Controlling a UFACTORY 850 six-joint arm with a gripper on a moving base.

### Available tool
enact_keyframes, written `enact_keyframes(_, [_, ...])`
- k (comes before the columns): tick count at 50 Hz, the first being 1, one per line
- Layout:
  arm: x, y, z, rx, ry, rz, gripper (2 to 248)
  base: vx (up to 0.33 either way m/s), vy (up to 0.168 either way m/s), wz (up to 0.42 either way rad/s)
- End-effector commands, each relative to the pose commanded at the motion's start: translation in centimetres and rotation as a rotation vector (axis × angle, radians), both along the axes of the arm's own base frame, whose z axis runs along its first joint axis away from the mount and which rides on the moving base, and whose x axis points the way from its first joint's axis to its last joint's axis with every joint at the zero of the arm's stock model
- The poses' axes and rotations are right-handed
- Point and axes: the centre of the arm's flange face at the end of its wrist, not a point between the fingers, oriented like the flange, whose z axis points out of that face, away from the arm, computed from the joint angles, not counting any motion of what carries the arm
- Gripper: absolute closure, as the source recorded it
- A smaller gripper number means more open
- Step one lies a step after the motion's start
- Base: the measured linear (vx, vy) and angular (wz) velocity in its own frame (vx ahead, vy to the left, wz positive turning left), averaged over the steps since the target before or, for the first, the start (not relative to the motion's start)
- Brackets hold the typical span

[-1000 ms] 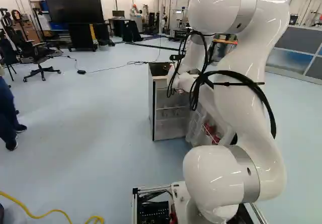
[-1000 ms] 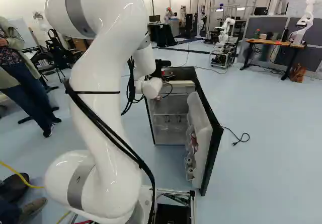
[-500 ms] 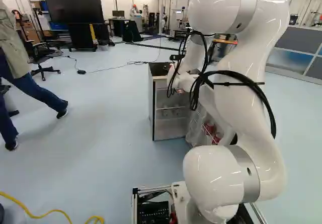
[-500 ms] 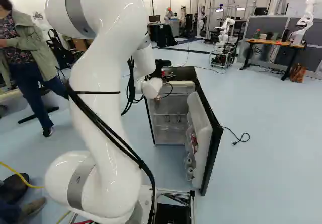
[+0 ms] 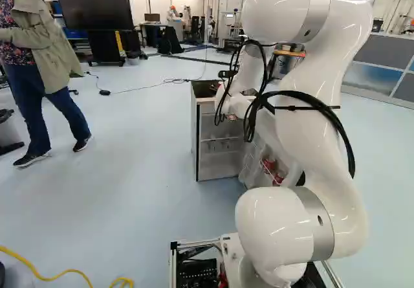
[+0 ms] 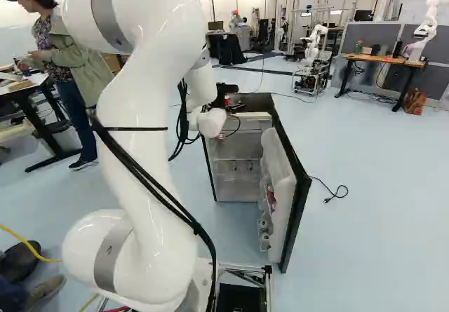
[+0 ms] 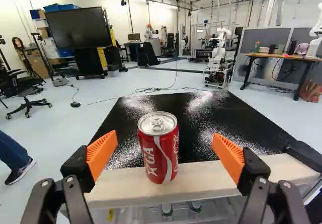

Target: Grab a drink from the fridge

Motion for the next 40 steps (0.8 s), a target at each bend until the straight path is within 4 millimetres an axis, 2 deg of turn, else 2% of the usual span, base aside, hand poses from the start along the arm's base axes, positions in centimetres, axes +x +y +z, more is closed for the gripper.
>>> enact_keyframes(40, [-7.9, 1.1, 1.0, 0.004, 0.047, 0.008, 3, 0.0, 0.0, 0.0])
